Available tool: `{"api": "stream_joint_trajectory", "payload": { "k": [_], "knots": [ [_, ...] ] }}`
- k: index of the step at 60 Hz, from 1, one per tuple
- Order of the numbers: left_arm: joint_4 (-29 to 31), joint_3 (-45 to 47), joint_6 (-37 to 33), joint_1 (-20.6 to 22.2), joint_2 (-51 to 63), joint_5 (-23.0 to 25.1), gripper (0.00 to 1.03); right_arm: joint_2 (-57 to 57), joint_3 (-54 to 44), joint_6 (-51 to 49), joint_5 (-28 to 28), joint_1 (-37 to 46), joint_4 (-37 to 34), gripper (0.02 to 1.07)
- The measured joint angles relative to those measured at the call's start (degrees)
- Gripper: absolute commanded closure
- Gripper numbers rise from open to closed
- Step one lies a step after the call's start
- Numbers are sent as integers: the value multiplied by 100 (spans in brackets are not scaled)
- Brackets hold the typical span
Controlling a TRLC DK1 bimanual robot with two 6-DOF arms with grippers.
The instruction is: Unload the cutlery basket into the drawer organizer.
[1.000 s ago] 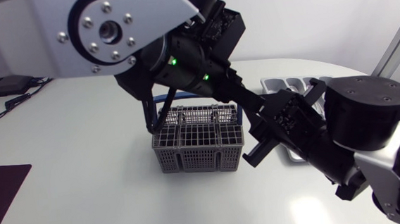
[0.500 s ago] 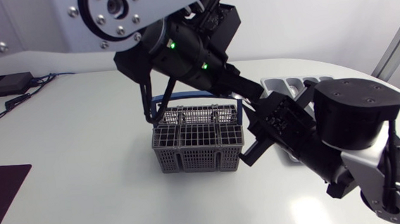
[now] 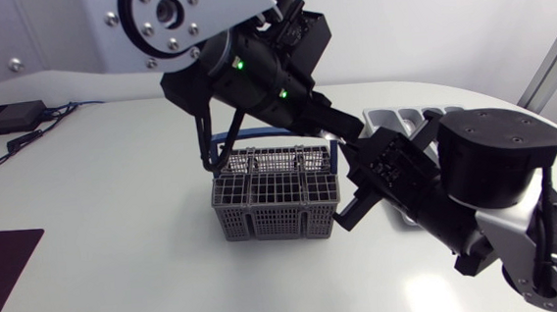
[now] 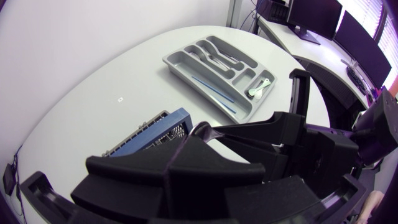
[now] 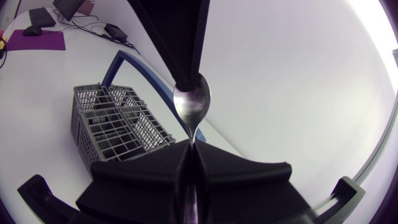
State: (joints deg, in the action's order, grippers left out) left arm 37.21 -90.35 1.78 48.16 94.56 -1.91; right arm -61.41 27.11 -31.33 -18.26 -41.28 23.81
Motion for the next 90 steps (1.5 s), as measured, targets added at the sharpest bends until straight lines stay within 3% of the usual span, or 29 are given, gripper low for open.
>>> {"api": "stream_joint_trajectory", "payload": {
  "k": [10,17,29,40,48,59,69,79,90],
  "knots": [
    [55,-76,0,-28,0,52,57,66,0,-39,68,11,-26,101],
    [92,-170,-2,-105,0,103,39,210,0,-39,269,103,-131,101],
    [85,-245,-7,-350,-72,234,24,592,-2,-39,1185,721,-610,101],
    [-17,-387,-4,-1060,-452,-13,21,1032,-179,-42,2256,1639,-1239,101],
    [-24,-389,-17,-1377,-734,-9,20,1235,-249,-208,3386,2597,-1606,101],
    [-57,-234,-59,-1801,-990,-4,19,1270,-278,-791,4968,4116,-2138,101],
    [-153,105,-181,-2199,-1198,15,18,824,-256,-1545,6030,5285,-2507,101],
    [-254,483,-234,-2474,-1377,39,17,-208,101,-2612,6710,6223,-3062,101],
    [-400,1034,-382,-2653,-1563,57,17,-1873,1349,-4336,7012,7088,-4476,101]
  ]
}}
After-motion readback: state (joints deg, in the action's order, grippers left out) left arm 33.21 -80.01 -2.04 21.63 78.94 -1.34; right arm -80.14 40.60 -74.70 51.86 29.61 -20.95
